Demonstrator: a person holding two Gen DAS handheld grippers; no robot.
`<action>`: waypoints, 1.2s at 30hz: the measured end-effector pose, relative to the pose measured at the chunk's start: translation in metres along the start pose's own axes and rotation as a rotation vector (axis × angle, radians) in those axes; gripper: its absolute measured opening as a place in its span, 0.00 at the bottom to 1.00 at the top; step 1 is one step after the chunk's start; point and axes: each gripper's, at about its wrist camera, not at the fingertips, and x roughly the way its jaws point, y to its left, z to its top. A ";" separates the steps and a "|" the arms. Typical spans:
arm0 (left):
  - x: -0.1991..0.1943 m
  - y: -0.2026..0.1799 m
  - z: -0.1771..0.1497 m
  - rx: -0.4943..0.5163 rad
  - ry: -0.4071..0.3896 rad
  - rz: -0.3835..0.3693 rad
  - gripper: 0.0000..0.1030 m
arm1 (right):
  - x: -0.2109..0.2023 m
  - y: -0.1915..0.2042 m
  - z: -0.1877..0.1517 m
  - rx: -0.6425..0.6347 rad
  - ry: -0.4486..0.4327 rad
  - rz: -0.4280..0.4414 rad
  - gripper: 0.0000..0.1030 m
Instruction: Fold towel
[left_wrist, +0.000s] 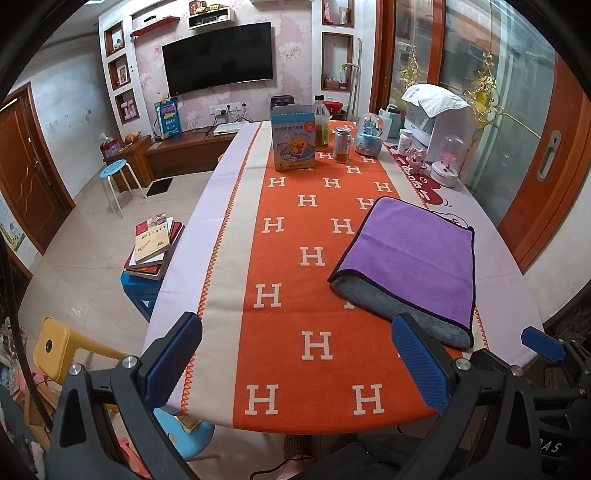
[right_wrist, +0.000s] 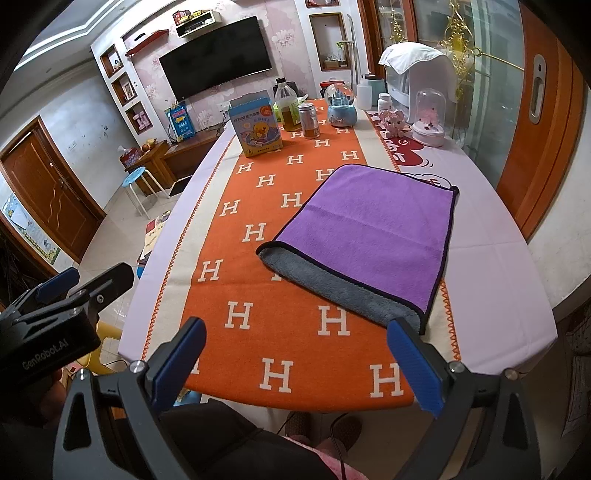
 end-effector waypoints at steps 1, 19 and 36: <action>0.001 0.001 0.000 -0.001 0.000 0.000 0.99 | 0.000 0.000 0.000 0.000 0.000 0.000 0.96; 0.009 0.011 -0.006 0.022 0.004 -0.026 0.99 | 0.002 0.008 -0.003 0.023 -0.013 -0.014 0.96; 0.014 0.024 -0.010 0.117 0.041 -0.159 0.99 | -0.010 0.031 -0.030 0.109 -0.053 -0.096 0.96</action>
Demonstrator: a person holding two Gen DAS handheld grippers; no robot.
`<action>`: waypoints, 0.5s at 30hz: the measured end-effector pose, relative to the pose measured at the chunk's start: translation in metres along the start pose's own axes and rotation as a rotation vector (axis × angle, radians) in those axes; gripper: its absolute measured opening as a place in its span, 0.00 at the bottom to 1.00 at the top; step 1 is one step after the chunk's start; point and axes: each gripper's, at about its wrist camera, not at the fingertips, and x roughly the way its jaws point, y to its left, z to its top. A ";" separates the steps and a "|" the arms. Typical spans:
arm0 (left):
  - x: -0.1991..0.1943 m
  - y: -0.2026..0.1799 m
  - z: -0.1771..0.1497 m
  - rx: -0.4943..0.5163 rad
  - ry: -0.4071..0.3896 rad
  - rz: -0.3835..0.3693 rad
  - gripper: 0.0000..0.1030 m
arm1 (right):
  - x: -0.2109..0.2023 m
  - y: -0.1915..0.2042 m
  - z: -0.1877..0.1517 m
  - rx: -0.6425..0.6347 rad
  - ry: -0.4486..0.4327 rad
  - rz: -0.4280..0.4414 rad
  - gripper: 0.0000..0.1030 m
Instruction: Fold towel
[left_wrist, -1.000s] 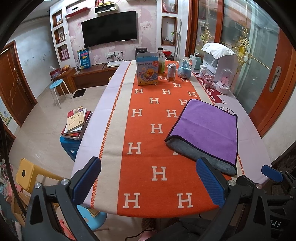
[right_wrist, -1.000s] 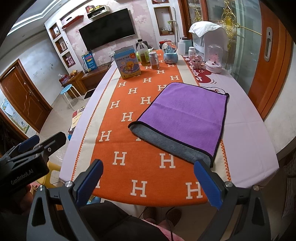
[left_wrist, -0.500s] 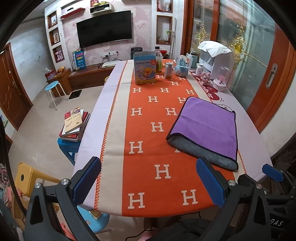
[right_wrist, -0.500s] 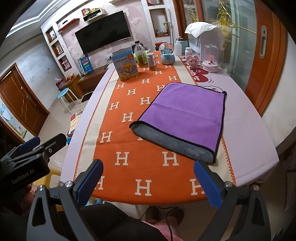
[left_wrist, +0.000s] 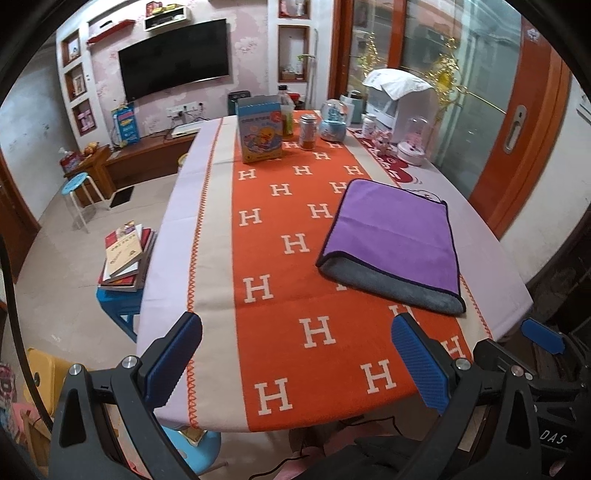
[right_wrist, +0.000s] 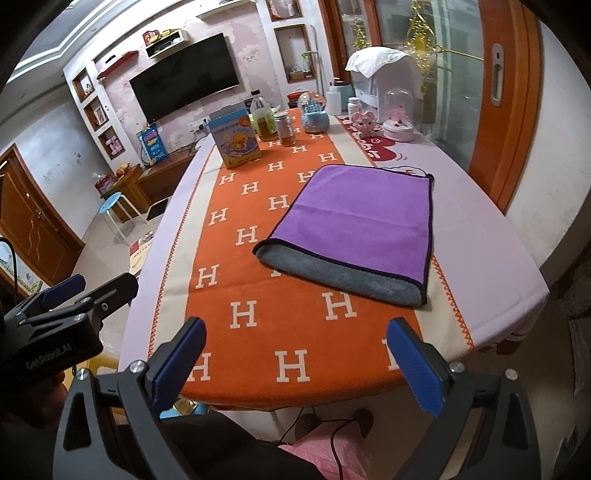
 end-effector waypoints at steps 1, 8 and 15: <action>0.002 0.000 0.000 0.002 0.003 -0.006 0.99 | 0.000 -0.001 -0.001 0.008 0.005 -0.005 0.96; 0.020 -0.008 0.003 0.052 0.035 -0.044 0.99 | 0.002 -0.020 -0.007 0.053 0.003 -0.049 0.96; 0.045 -0.024 0.017 0.134 0.061 -0.068 0.99 | 0.014 -0.043 0.001 0.011 -0.049 -0.084 0.96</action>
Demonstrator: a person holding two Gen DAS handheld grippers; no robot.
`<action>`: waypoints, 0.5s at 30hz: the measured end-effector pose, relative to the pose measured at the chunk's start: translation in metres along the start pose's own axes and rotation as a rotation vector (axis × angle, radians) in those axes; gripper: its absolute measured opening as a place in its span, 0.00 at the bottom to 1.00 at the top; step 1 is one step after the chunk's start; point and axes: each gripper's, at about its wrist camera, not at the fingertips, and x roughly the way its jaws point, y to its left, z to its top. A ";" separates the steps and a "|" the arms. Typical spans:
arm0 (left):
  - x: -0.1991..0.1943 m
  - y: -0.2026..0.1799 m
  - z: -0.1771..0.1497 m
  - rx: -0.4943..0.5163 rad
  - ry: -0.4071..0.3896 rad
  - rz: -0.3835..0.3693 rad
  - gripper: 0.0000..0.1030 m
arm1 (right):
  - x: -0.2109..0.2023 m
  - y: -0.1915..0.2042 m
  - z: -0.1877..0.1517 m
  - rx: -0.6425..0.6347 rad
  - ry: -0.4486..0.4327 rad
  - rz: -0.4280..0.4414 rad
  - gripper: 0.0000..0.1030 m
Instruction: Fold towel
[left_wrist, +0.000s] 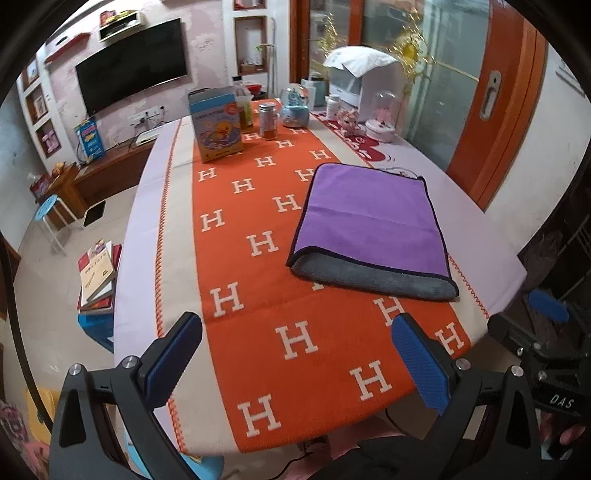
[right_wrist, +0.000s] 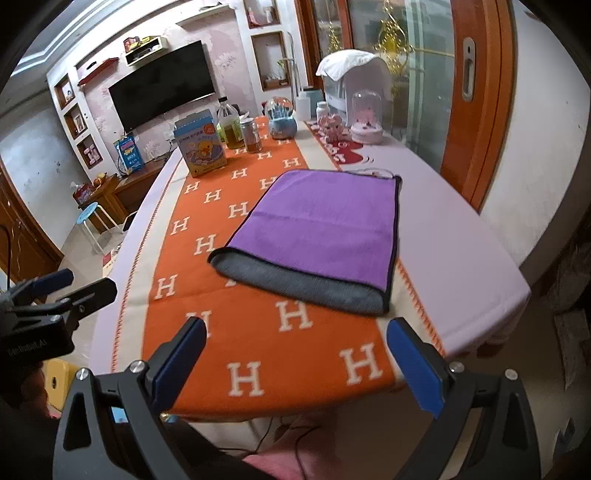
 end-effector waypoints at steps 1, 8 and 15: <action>0.004 0.000 0.003 0.004 0.006 -0.001 0.99 | 0.004 -0.003 0.002 -0.009 -0.005 0.001 0.96; 0.043 -0.006 0.026 0.027 0.057 -0.019 0.99 | 0.036 -0.022 0.010 -0.067 -0.016 0.033 0.95; 0.090 -0.009 0.047 0.041 0.125 -0.026 0.99 | 0.065 -0.043 0.018 -0.060 -0.001 0.073 0.95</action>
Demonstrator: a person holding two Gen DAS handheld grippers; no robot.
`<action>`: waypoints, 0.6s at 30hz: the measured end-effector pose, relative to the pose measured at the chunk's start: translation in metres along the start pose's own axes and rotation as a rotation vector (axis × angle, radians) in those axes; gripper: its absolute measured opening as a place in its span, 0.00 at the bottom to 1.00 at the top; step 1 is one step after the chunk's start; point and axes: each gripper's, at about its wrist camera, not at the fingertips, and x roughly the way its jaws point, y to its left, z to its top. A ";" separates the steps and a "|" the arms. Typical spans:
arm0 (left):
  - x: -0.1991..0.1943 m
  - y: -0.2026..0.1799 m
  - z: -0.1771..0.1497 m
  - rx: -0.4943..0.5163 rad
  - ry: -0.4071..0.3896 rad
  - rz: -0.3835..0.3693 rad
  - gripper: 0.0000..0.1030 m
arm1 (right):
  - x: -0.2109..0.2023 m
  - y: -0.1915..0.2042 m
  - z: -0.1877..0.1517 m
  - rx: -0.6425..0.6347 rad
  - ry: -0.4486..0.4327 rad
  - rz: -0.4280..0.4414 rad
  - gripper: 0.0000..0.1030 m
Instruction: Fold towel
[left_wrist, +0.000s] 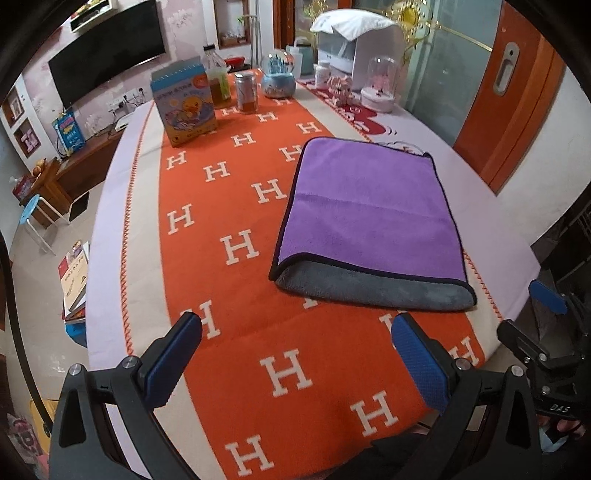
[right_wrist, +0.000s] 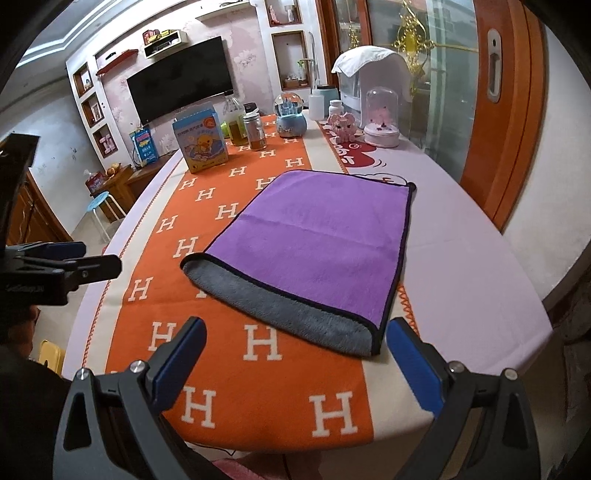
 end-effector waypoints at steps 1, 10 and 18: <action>0.005 -0.001 0.002 0.005 0.004 0.000 0.99 | 0.003 -0.002 0.001 0.000 0.005 0.003 0.95; 0.063 -0.004 0.030 0.093 0.081 0.025 0.99 | 0.043 -0.025 -0.001 0.010 0.082 0.021 0.87; 0.108 -0.005 0.047 0.154 0.140 0.031 0.99 | 0.077 -0.044 -0.007 0.040 0.163 0.014 0.78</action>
